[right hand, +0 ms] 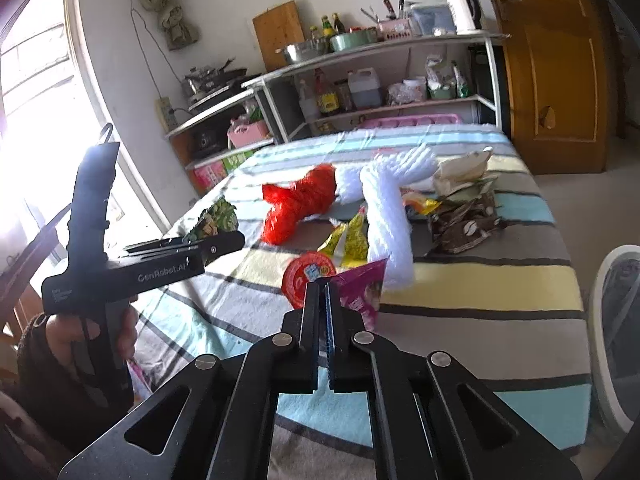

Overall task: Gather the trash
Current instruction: 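Carry both items to the white bin and open both tools to drop them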

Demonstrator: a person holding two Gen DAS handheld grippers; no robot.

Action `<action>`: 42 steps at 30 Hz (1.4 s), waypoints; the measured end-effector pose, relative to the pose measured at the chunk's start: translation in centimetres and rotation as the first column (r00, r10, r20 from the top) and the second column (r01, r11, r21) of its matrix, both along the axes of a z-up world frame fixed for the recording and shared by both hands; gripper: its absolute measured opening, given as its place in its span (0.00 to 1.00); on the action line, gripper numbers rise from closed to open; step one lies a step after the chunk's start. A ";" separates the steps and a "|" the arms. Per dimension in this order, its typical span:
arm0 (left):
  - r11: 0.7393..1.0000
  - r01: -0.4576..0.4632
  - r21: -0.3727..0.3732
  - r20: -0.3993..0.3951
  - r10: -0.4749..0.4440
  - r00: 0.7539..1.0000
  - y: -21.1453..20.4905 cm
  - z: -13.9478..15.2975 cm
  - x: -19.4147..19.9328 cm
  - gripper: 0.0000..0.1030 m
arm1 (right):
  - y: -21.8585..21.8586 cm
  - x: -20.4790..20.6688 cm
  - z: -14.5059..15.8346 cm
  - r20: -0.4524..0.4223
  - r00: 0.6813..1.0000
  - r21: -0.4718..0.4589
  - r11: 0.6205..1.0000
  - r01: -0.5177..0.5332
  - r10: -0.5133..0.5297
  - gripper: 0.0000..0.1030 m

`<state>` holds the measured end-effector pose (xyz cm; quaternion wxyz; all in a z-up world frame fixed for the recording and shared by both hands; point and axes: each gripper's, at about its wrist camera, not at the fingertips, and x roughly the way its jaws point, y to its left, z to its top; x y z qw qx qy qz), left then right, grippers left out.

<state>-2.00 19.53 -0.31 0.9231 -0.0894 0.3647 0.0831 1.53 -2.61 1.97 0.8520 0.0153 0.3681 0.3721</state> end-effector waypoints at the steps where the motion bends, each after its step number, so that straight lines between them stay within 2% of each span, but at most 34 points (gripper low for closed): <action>1: 1.000 0.010 0.003 0.009 -0.010 1.000 -0.3 0.4 0.0 0.47 | -0.3 -0.2 0.3 0.009 1.000 0.005 1.000 0.006 -0.006 0.02; 6: 0.999 0.037 0.016 0.025 -0.037 0.999 -1.5 1.0 0.2 0.47 | -1.3 0.1 0.6 0.021 0.998 0.022 0.998 0.051 -0.051 0.02; 8: 0.999 0.032 0.022 0.014 -0.032 0.999 -1.5 0.7 0.2 0.47 | -1.3 0.5 -0.1 -0.020 0.998 0.015 0.998 0.063 -0.062 0.04; 10: 1.000 0.026 0.010 0.003 -0.026 1.000 -1.3 0.3 0.3 0.47 | -0.9 0.7 -0.7 -0.028 0.997 -0.026 0.997 0.071 -0.072 0.20; 11: 1.000 0.025 0.010 0.002 -0.025 1.000 -1.3 0.2 0.3 0.47 | -0.7 0.8 -0.9 -0.025 0.996 -0.041 0.996 0.081 -0.082 0.42; 12: 1.000 0.023 0.013 0.002 -0.023 1.000 -1.4 0.1 0.2 0.47 | -0.5 0.8 -1.1 -0.014 0.996 -0.053 0.994 0.092 -0.093 0.58; 13: 1.000 0.024 0.011 0.000 -0.024 1.000 -1.4 0.0 0.3 0.47 | -0.5 0.8 -1.3 -0.012 0.995 -0.063 0.993 0.096 -0.097 0.60; 17: 0.999 0.037 0.010 0.001 -0.037 0.999 -1.7 -0.2 0.2 0.47 | -0.4 0.9 -2.0 -0.003 0.992 -0.161 0.979 0.127 -0.129 0.60; 22: 0.999 0.054 -0.006 -0.010 -0.054 0.999 -2.2 -0.7 0.5 0.47 | -0.6 1.4 -3.5 -0.065 0.988 -0.189 0.974 0.125 -0.140 0.60; 23: 0.998 0.063 -0.002 -0.012 -0.063 0.998 -2.5 -0.7 0.4 0.47 | -0.7 1.2 -3.5 -0.055 0.989 -0.191 0.973 0.128 -0.141 0.56; 24: 0.997 0.072 0.005 -0.011 -0.072 0.997 -2.8 -0.6 0.4 0.47 | -0.8 1.0 -3.4 -0.044 0.989 -0.192 0.973 0.129 -0.140 0.39; 25: 0.997 0.077 0.009 -0.008 -0.077 0.997 -3.0 -0.4 0.4 0.47 | -0.8 0.7 -3.1 -0.029 0.990 -0.194 0.973 0.128 -0.136 0.31; 28: 0.996 0.083 0.006 0.000 -0.083 0.997 -3.4 0.0 0.5 0.47 | -0.9 0.2 -2.8 0.000 0.990 -0.217 0.967 0.137 -0.140 0.24; 29: 0.996 0.087 0.008 0.004 -0.087 0.996 -3.6 0.2 0.5 0.47 | -1.0 0.2 -2.8 -0.004 0.990 -0.206 0.969 0.136 -0.139 0.11; 34: 0.994 0.110 0.022 0.008 -0.110 0.994 -4.8 0.7 0.7 0.47 | -2.4 0.2 -2.1 -0.002 0.985 -0.167 0.971 0.173 -0.175 0.08; 39: 0.989 0.143 0.033 0.019 -0.144 0.989 -6.2 1.6 1.1 0.47 | -4.7 0.3 -0.6 -0.021 0.978 -0.067 0.977 0.204 -0.205 0.07; 42: 0.982 0.184 0.047 0.034 -0.186 0.982 -7.7 2.4 1.7 0.47 | -5.9 0.3 0.9 0.007 0.972 -0.032 0.972 0.234 -0.234 0.07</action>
